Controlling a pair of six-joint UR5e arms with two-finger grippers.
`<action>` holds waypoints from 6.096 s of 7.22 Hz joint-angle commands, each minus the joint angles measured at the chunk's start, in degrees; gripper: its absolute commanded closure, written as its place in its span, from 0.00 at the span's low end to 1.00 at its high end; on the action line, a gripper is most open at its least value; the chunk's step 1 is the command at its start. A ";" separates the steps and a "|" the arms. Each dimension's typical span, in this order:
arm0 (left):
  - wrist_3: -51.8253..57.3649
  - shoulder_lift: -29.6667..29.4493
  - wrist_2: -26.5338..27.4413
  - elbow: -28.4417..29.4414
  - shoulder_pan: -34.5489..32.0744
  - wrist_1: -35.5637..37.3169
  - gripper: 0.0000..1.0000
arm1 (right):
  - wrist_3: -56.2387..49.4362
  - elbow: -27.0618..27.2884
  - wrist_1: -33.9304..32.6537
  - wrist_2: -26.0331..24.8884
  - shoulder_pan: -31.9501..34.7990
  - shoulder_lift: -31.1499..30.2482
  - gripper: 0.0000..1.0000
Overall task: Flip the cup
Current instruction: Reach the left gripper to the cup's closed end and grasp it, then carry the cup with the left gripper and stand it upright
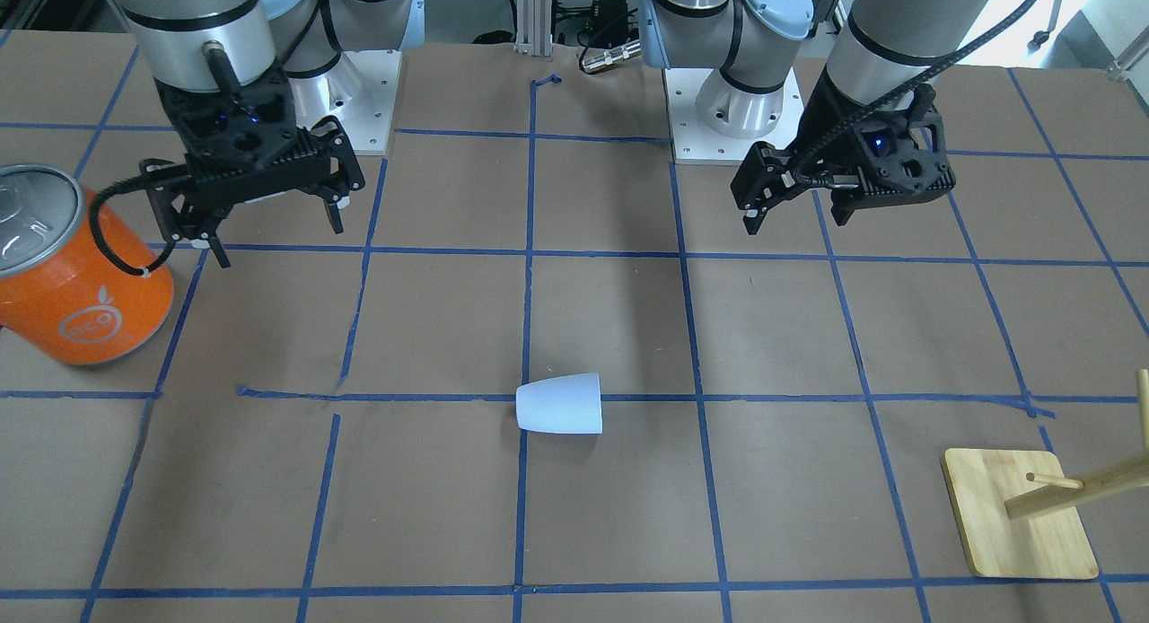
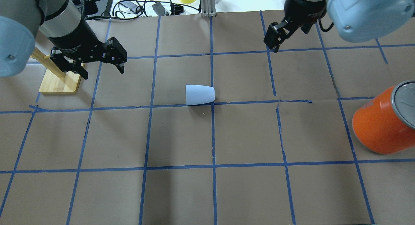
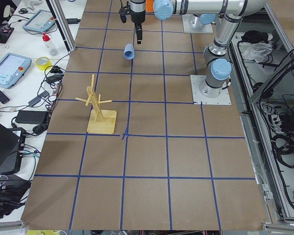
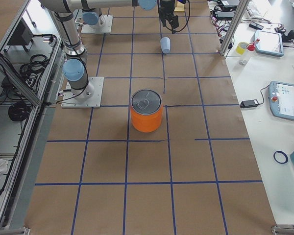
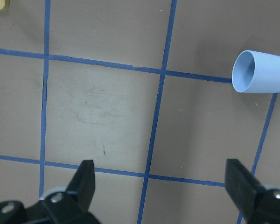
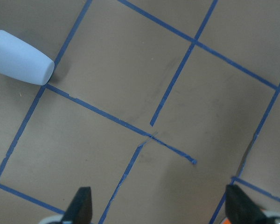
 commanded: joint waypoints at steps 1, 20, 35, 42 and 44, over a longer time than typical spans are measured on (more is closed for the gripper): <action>-0.17 -0.77 -0.91 -0.31 0.00 0.06 0.00 | 8.60 0.17 3.16 2.33 -1.87 -1.08 0.00; 16.71 -30.39 -51.36 -12.00 3.87 31.08 0.04 | 18.66 0.79 0.09 -2.07 -3.72 0.24 0.00; 12.53 -28.21 -53.14 -12.81 1.94 31.09 1.00 | 18.92 0.96 -0.27 1.54 -3.81 0.24 0.00; 3.08 -21.96 -5.69 -1.48 -1.59 23.88 1.00 | 18.66 1.05 -0.53 1.01 -3.81 0.24 0.00; 8.32 -23.53 2.48 0.65 -0.97 22.03 1.00 | 18.57 1.05 -0.53 1.01 -3.81 0.24 0.00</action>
